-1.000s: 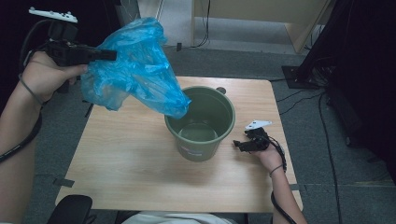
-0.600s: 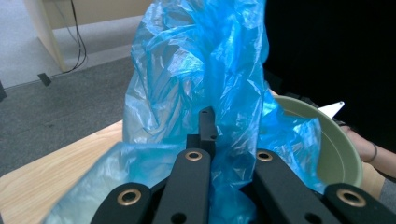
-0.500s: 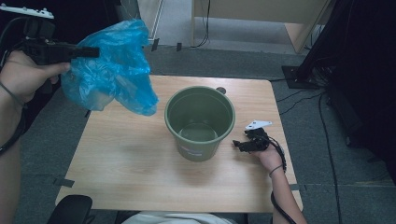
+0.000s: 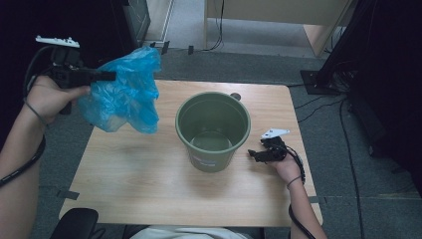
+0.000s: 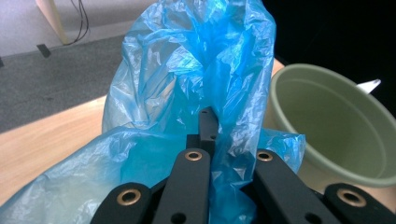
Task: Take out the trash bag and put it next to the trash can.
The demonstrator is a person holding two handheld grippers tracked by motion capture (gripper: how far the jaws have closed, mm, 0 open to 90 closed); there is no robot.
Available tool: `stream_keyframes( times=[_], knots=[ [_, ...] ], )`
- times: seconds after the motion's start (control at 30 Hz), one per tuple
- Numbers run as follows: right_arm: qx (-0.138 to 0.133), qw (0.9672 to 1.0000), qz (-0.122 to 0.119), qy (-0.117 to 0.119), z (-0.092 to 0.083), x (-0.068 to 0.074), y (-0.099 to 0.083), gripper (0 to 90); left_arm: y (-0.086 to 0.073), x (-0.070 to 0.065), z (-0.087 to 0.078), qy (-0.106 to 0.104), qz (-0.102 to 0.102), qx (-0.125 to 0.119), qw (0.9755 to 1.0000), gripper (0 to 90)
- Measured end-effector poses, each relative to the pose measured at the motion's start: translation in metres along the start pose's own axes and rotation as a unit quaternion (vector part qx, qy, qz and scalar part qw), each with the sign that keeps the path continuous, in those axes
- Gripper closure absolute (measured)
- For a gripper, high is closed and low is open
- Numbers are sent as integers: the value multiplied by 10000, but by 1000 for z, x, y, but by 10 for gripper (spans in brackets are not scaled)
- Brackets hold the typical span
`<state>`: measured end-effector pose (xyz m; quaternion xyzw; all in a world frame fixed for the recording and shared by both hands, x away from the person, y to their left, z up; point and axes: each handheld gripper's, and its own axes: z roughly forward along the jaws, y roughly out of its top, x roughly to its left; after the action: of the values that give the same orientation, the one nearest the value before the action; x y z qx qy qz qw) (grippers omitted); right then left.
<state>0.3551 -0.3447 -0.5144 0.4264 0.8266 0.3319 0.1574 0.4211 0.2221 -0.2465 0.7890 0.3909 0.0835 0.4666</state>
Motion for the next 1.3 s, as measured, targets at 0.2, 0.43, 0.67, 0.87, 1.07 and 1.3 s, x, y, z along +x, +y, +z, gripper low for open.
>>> stream_keyframes(
  times=[0.2, 0.43, 0.67, 0.87, 1.07, 1.3],
  knots=[
    [-2, 10000, -1, -7, 0, 0, 0, 254, -25, 6, 25, 32, -58, 229, 9997, 898],
    [-25, 10000, 15, -3, 1, 1, 0, 249, -51, 1, 56, -43, -6, 447, 9990, 897],
    [-25, 10000, -5, -9, 1, 1, 1, 248, -75, 4, 78, -14, -52, 395, 9992, 894],
    [-29, 10000, 0, -13, 2, 1, 1, 246, -93, 12, 96, 60, -118, 429, 9990, 873],
    [-30, 10000, 1, -14, 2, 1, 1, 245, -111, 15, 111, 56, 15, 404, 9992, 816],
    [-57, 10000, 16, -19, 2, 2, 0, 229, -127, 17, 124, 191, 315, 168, 9992, 661]
  ],
)
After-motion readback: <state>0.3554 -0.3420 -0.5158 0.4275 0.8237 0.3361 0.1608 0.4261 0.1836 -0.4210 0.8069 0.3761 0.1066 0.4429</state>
